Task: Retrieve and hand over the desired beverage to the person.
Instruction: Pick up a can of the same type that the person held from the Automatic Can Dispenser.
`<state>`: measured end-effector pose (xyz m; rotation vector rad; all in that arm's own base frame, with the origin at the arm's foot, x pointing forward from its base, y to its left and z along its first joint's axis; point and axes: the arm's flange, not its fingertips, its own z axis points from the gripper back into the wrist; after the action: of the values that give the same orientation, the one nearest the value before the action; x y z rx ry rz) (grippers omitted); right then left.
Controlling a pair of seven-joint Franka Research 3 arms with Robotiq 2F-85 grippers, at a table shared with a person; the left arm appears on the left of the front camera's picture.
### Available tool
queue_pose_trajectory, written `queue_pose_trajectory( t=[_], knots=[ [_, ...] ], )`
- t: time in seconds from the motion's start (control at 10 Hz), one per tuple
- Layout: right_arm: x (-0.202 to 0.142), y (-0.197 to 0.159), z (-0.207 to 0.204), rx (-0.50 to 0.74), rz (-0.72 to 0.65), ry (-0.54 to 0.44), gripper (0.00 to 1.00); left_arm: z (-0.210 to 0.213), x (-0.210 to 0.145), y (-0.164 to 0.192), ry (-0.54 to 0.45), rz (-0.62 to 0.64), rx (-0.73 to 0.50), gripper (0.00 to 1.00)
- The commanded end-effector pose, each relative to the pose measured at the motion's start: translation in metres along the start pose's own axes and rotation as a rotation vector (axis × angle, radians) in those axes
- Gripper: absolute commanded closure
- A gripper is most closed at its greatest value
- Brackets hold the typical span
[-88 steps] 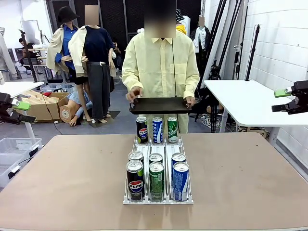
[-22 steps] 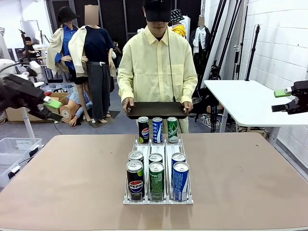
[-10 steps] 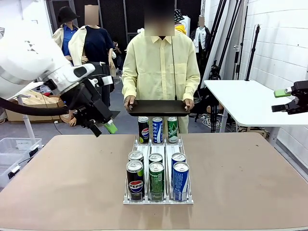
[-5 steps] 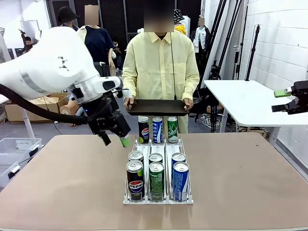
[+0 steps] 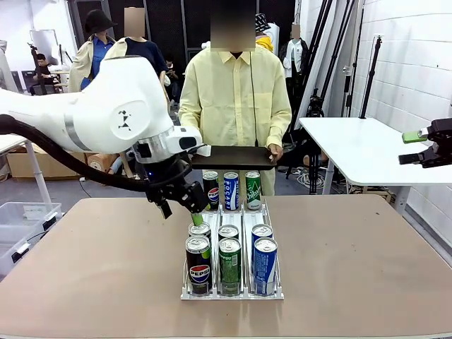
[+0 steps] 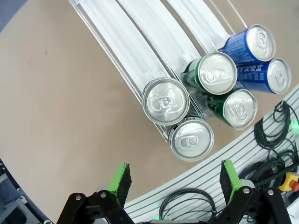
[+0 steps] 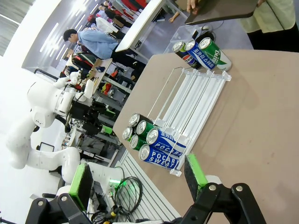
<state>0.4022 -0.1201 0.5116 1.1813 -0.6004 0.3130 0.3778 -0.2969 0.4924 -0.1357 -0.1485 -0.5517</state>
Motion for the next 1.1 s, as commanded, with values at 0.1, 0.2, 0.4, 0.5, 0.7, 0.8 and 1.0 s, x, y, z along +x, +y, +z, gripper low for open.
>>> queue_pose_trajectory(
  t=[0.1, 0.2, 0.4, 0.5, 0.7, 0.8, 1.0],
  knots=[
    [-0.002, 0.0, -0.001, 0.002, 0.008, 0.001, 0.0, -0.007, 0.015, -0.019, 0.017, 0.005, 0.047, 0.0],
    [-0.002, 0.0, -0.001, 0.002, 0.008, 0.001, 0.0, -0.009, 0.017, -0.027, 0.026, -0.007, 0.054, 0.0],
    [-0.002, 0.0, -0.001, 0.002, 0.008, 0.001, 0.0, -0.01, 0.02, -0.037, 0.035, -0.022, 0.071, 0.0],
    [-0.002, 0.0, -0.001, 0.002, 0.008, 0.001, 0.0, -0.013, 0.021, -0.039, 0.048, -0.025, 0.078, 0.0],
    [-0.002, 0.0, -0.001, 0.002, 0.008, 0.001, 0.0, -0.015, 0.022, -0.038, 0.047, -0.016, 0.097, 0.0],
    [-0.002, 0.0, -0.001, 0.002, 0.008, 0.001, 0.0, -0.015, 0.021, -0.038, 0.048, -0.012, 0.105, 0.0],
    [-0.002, 0.0, -0.001, 0.002, 0.008, 0.001, 0.0, -0.02, 0.023, -0.039, 0.057, 0.006, 0.138, 0.0]
  ],
)
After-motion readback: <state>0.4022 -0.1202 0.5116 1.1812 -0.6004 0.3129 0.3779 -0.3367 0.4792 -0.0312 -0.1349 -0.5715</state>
